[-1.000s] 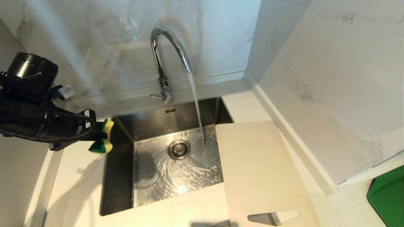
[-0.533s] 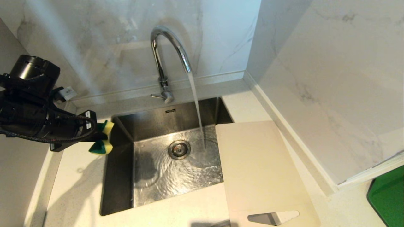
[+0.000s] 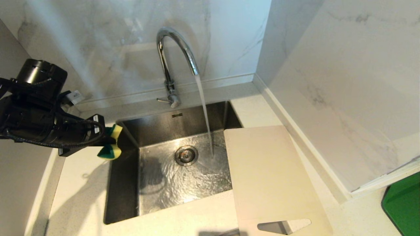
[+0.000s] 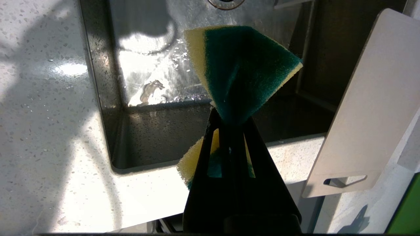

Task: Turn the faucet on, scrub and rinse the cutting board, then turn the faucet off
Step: Put down the cleaning cloth

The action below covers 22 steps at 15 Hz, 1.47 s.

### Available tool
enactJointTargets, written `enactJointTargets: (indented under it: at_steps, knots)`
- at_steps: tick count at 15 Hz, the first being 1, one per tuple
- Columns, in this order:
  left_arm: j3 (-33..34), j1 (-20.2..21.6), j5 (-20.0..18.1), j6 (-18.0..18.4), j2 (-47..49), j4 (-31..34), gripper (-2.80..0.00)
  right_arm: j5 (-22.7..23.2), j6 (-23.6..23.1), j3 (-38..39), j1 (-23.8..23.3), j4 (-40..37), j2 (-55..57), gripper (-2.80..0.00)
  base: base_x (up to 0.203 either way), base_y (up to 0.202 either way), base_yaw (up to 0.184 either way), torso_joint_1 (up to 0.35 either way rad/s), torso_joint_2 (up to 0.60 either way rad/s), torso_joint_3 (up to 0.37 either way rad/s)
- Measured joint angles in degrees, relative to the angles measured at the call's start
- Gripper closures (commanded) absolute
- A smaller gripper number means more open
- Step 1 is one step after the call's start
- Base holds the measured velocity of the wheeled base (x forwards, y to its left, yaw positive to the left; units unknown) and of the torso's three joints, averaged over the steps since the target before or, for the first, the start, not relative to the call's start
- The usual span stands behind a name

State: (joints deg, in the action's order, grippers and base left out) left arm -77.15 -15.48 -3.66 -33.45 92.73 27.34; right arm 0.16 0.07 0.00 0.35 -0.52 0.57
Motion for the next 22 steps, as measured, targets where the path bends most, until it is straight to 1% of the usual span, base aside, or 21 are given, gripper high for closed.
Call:
enactJointTargets:
  at_steps: [4,10,12,15,17,19,22]
  knots:
    - [0.1,-0.1,0.4,0.0,-0.1,0.0,0.0,0.0,0.2,0.0,0.0,0.1,-0.5,0.0,0.0,0.0,0.0,0.0,0.0,0.0]
    - [-0.1,0.0,0.8,1.2,-0.4,1.4,0.0,0.0,0.3,0.0,0.0,0.1,-0.5,0.0,0.0,0.0,0.0,0.0,0.0,0.0]
    - [-0.1,0.8,1.1,3.2,-0.3,2.8,0.0,0.0,0.3,0.0,0.0,0.0,-0.5,0.0,0.0,0.0,0.0,0.0,0.0,0.0]
    - [-0.1,1.6,3.3,5.4,-0.1,4.5,0.0,0.0,0.3,0.0,0.0,0.1,-0.5,0.0,0.0,0.0,0.0,0.0,0.0,0.0]
    - [-0.1,2.2,3.8,7.9,-0.1,7.0,0.0,0.0,0.3,0.0,0.0,0.1,-0.5,0.0,0.0,0.0,0.0,0.0,0.0,0.0]
    - [0.1,3.8,4.0,10.6,0.2,10.4,0.0,0.0,0.3,0.0,0.0,0.1,-0.5,0.0,0.0,0.0,0.0,0.0,0.0,0.0]
    - [3.3,7.3,3.8,11.5,2.3,11.2,0.0,0.0,0.3,0.0,0.0,0.1,-0.5,0.0,0.0,0.0,0.0,0.0,0.0,0.0]
